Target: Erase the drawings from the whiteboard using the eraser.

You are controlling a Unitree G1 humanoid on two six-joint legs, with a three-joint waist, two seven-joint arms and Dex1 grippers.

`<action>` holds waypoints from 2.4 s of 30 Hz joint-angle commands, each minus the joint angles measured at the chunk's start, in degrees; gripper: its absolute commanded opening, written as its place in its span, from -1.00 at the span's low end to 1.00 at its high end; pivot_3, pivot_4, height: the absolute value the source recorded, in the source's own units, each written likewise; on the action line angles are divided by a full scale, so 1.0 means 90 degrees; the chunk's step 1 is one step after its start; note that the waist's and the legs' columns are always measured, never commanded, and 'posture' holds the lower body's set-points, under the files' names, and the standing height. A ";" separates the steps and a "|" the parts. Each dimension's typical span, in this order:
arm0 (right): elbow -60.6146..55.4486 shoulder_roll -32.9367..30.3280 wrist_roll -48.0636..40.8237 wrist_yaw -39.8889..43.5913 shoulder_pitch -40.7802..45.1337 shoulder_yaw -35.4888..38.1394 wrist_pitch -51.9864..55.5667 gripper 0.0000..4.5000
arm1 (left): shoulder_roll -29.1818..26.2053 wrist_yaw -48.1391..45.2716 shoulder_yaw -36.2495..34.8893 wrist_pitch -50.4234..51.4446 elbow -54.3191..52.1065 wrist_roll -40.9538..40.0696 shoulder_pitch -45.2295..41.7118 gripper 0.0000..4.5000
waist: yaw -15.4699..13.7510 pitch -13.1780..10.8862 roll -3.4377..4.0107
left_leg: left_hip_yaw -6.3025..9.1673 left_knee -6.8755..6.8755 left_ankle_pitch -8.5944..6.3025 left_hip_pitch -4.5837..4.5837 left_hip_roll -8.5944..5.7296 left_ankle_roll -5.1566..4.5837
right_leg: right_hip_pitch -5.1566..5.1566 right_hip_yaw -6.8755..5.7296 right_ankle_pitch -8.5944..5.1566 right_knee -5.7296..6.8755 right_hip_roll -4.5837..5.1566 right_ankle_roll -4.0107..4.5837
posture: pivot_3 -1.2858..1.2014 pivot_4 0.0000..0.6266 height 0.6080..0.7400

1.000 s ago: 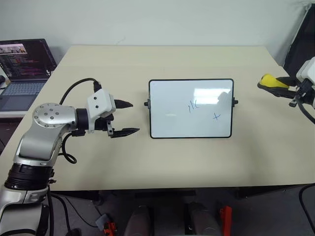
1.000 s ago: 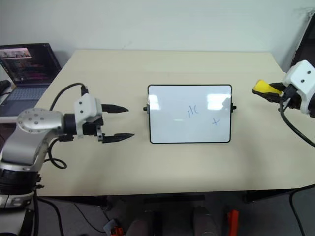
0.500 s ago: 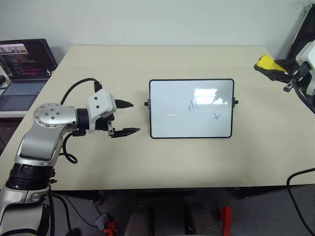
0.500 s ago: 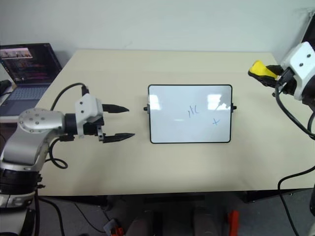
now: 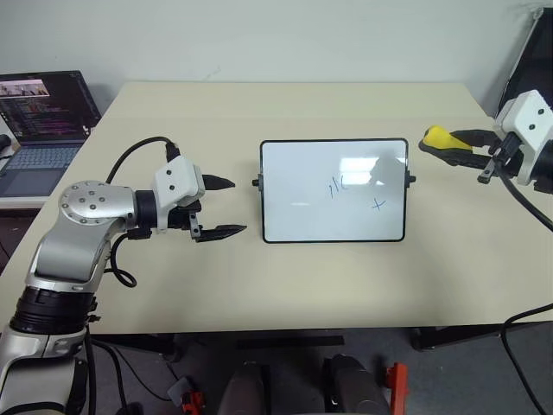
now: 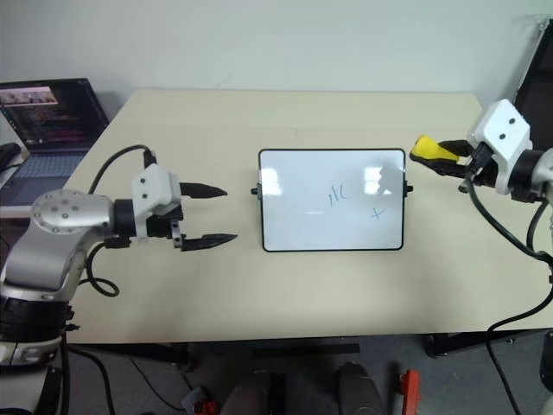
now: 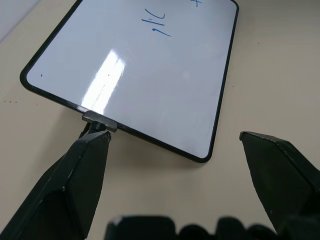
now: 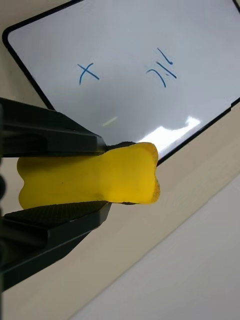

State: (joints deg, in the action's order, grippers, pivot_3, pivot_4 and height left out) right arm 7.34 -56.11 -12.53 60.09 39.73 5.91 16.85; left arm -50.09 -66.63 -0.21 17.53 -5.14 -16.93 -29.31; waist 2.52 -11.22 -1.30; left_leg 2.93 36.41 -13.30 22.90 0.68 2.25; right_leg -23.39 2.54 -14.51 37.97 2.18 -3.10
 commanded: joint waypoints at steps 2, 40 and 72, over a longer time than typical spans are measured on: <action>-0.0213 -0.0073 -0.0069 -0.0007 0.0087 0.0123 0.0040 -0.62 | -0.0048 0.0030 -0.0137 -0.0022 -0.0180 -0.0077 -0.0156 1.00 | -0.0003 0.0000 0.0000 | 0.0000 0.0002 0.0000 0.0000 0.0000 0.0000 | 0.0000 0.0000 0.0000 0.0000 0.0000 0.0000 | 0.03 -0.52 1.00; 0.1271 0.2825 0.1556 -0.2060 0.0899 -0.1401 -0.0929 -0.62 | 0.0126 0.0098 -0.0008 0.0118 -0.0430 -0.0058 -0.0127 1.00 | 0.0056 0.0002 -0.0003 | 0.0009 0.0046 -0.0001 0.0009 0.0000 0.0000 | 0.0003 -0.0002 0.0003 0.0017 -0.0005 -0.0004 | 0.03 -0.52 1.00; 0.1944 0.3081 0.2459 -0.2379 0.0382 -0.2166 -0.1580 -0.62 | 0.0098 0.0064 0.0075 0.0141 -0.0480 -0.0007 -0.0258 1.00 | 0.0082 0.0021 -0.0027 | 0.0010 0.0063 0.0023 -0.0039 0.0003 -0.0014 | 0.0023 0.0010 0.0013 0.0080 -0.0017 0.0019 | 0.03 -0.52 1.00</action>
State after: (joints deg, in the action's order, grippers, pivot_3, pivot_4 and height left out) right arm 24.37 -27.95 8.52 36.72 45.47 -11.95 1.01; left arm -48.73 -65.86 1.02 19.49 -8.70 -16.69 -30.41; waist 3.25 -11.03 -1.54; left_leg 3.02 36.97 -13.09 22.54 0.71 2.13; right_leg -23.18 2.62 -14.40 38.70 2.03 -2.94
